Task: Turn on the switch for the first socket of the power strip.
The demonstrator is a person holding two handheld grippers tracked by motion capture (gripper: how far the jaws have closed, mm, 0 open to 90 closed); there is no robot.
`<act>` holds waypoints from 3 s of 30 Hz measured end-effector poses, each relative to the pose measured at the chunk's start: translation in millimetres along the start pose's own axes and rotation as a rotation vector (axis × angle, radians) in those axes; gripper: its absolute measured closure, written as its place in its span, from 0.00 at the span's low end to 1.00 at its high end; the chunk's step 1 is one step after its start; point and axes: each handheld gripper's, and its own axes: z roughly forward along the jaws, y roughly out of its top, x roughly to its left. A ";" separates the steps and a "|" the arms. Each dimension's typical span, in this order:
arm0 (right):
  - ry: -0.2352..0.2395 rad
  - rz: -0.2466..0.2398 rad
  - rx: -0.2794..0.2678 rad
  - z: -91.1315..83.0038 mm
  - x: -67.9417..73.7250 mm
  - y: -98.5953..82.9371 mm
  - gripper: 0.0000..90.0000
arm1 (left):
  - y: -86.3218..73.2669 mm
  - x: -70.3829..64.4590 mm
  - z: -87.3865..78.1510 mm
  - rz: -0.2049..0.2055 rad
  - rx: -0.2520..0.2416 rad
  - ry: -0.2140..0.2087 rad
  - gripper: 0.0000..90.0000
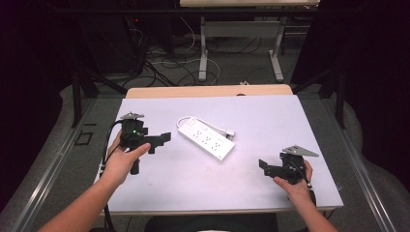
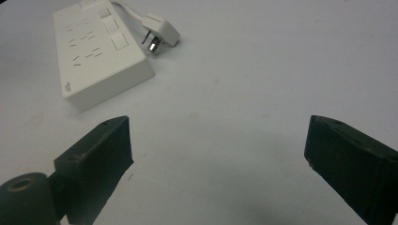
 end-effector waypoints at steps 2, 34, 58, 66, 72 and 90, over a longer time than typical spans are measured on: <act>-0.001 0.003 0.002 -0.5 0.5 0.1 0.08 | -2.4 3.7 -2.1 -0.017 -0.007 0.003 0.02; -0.004 0.004 0.001 -0.9 0.4 0.0 0.08 | -68.9 72.5 -6.1 -0.215 -0.054 0.070 0.03; -0.005 0.000 0.002 -0.1 -0.1 -0.4 0.08 | -108.5 81.5 11.1 -0.188 -0.019 0.085 0.05; -0.006 0.001 0.005 0.0 -0.3 -0.5 0.08 | -114.9 83.3 14.7 -0.169 -0.029 0.095 0.05; -0.006 0.000 0.004 0.0 -0.4 -0.5 0.08 | -116.9 83.9 15.3 -0.158 -0.029 0.090 0.05; -0.003 0.007 0.005 -0.8 -0.4 0.0 0.08 | -121.9 85.7 15.3 -0.174 -0.035 0.074 0.06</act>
